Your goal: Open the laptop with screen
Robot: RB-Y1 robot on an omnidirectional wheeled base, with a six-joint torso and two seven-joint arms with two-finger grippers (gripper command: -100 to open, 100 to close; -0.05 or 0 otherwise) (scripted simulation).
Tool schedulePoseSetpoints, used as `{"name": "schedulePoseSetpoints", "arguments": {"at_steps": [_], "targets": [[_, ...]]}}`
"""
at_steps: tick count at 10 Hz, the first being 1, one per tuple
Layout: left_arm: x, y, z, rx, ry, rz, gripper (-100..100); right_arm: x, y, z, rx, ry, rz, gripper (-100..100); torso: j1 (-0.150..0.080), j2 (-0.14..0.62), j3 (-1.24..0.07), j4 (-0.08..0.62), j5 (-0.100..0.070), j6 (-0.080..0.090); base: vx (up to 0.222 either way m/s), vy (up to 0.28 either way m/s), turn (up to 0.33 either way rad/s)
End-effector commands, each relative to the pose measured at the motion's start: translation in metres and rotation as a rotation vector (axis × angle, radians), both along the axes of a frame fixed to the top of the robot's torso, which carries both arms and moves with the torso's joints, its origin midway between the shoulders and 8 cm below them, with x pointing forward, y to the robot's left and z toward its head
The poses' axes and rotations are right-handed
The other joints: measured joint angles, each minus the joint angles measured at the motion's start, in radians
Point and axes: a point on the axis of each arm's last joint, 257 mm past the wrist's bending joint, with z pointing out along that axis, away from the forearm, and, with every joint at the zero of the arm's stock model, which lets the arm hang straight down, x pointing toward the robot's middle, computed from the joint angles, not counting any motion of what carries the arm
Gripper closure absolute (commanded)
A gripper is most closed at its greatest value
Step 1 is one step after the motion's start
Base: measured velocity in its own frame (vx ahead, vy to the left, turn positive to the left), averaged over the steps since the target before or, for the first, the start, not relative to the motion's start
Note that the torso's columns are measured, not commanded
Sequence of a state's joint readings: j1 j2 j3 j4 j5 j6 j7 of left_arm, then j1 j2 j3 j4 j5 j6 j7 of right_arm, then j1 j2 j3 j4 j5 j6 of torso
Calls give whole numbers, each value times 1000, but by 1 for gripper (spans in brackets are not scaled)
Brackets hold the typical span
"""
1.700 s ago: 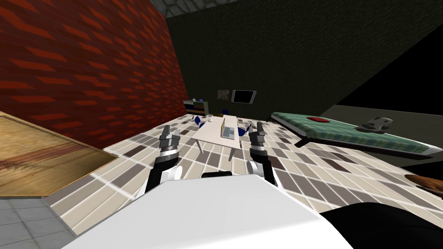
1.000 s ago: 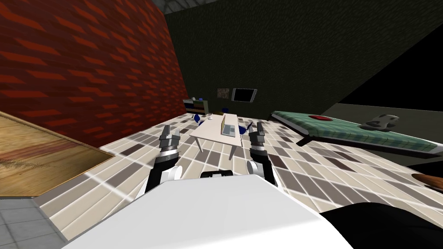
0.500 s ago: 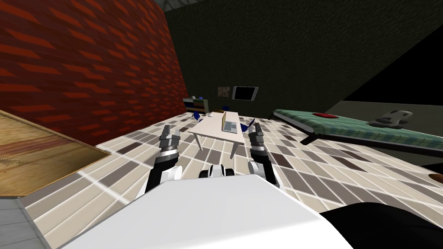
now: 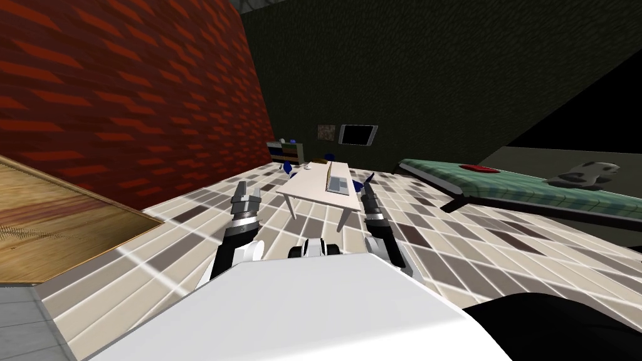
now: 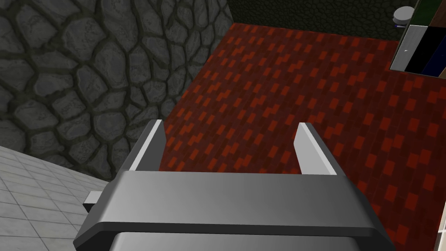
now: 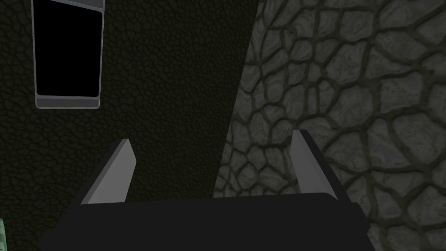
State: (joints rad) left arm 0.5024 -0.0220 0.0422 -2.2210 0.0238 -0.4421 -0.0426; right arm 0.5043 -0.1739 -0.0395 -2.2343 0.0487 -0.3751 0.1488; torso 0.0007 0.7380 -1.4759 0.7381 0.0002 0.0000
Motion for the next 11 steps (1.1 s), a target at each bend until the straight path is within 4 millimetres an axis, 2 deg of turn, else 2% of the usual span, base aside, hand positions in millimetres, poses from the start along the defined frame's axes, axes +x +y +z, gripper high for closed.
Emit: {"name": "schedulePoseSetpoints", "arguments": {"at_steps": [1, 6, 11], "targets": [[0, 0, 0, 0, 0, 0, 0, 6, -10, -20, -138, 73, -53, -100, 0, -1, -1, 0, 0, 0, 74, 110, 36], [0, 0, 0, 0, 0, 0, 0, 12, -41, -63, -443, 216, -168, -100, -1, -1, 0, 0, 0, 0, 88, 144, 36], [0, 0, 0, 0, 0, 0, 0, 12, -89, -103, -794, 362, -289, -100, -2, 0, 0, 0, -1, 0, 104, 145, 39]]}}
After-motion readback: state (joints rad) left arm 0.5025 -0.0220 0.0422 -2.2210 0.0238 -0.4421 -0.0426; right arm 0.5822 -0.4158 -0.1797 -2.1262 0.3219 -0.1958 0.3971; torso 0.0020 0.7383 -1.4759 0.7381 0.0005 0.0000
